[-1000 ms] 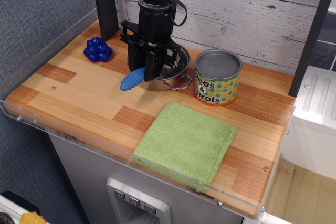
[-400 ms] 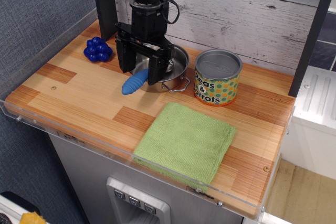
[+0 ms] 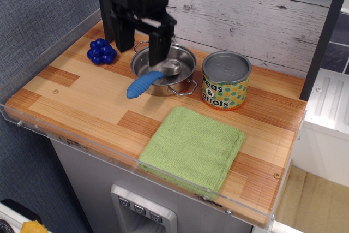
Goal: Put the spoon inside the pot.
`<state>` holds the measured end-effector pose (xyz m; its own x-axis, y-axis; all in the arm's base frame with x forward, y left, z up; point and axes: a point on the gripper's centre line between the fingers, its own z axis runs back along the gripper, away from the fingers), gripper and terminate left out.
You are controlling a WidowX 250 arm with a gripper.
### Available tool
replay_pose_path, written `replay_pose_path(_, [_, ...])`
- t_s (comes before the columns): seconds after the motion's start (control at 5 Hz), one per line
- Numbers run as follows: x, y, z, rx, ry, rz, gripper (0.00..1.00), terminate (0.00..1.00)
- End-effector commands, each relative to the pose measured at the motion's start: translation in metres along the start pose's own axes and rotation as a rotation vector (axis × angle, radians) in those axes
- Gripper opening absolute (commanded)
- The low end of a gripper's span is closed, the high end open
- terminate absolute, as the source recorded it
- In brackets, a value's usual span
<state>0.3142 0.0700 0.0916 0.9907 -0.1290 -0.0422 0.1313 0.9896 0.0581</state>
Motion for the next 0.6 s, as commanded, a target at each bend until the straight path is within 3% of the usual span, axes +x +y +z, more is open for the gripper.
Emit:
replay_pose_path(0.0, [-0.022,-0.014,0.039,0.033,-0.098,-0.094,1.0,0.0])
replay_pose_path(0.2, [-0.03,-0.027,0.056,0.056,-0.122,-0.114,1.0,0.0])
replay_pose_path(0.4, [-0.046,-0.027,0.063,0.021,-0.148,-0.049,1.0,0.0])
